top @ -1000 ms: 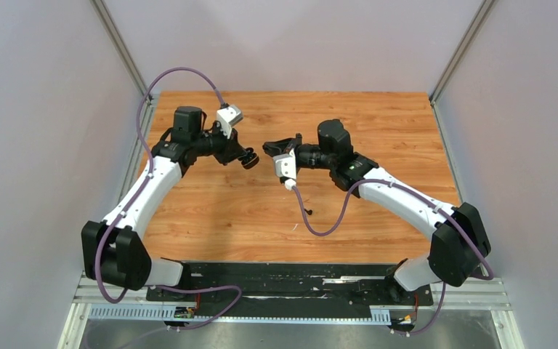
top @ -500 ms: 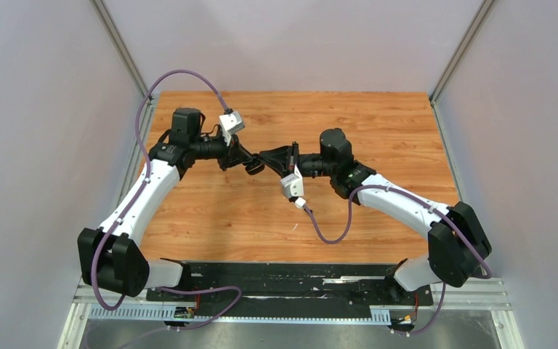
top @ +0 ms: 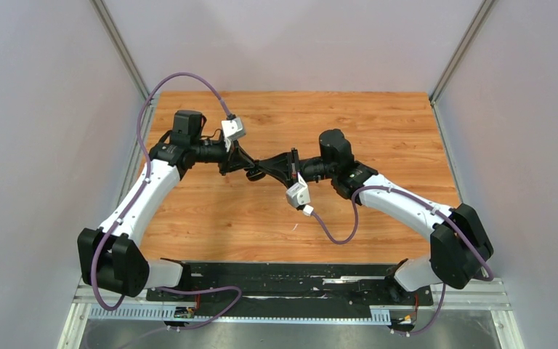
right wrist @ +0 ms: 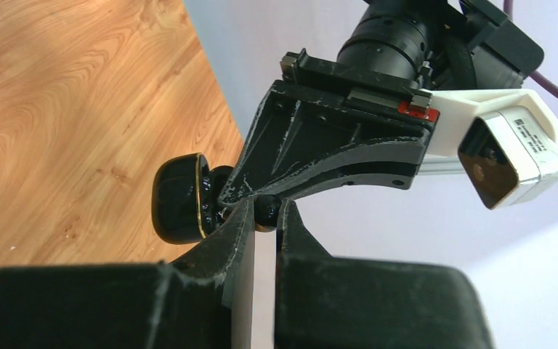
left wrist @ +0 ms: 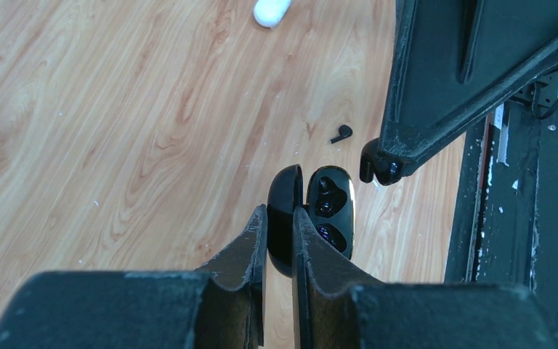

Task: Insert the wireless bluetooth earbuds into the charging case
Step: Insert the right earbud into the right side groove of the charging case.

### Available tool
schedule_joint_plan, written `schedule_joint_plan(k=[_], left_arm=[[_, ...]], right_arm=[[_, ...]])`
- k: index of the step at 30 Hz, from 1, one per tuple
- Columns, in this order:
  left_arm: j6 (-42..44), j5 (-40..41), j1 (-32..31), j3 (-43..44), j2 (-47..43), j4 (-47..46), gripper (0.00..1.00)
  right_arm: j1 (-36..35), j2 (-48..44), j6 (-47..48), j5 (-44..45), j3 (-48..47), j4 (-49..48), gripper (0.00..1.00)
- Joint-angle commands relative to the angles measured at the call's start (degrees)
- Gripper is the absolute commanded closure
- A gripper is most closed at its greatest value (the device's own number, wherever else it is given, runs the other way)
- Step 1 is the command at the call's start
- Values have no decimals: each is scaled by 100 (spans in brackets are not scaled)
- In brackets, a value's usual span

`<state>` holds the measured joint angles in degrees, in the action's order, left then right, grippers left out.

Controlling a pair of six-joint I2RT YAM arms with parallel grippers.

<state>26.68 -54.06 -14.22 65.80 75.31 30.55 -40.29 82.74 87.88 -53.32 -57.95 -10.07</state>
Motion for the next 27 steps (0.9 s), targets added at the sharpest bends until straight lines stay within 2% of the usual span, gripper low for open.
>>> schedule_joint_plan(k=[1, 14, 15, 16, 17, 22, 27], left_arm=[[423, -240, -41, 278, -251, 143, 100], [1164, -264, -229, 348, -362, 696, 100], [1173, -263, -234, 347, -369, 702, 100], [1189, -256, -245, 348, -375, 699, 100], [1190, -251, -251, 347, -380, 694, 100], [1207, -229, -266, 354, -398, 678, 100], [1217, -227, -274, 361, -377, 712, 100]], right_arm=[[22, -169, 422, -407, -191, 503, 100], [22, -94, 666, -437, -260, 631, 100], [402, -93, 718, -424, -260, 662, 100], [69, -87, 772, -417, -267, 718, 100], [27, -84, 815, -403, -269, 757, 100], [22, -66, 1188, -356, -287, 981, 100], [22, -67, 1168, -409, -333, 1147, 100]])
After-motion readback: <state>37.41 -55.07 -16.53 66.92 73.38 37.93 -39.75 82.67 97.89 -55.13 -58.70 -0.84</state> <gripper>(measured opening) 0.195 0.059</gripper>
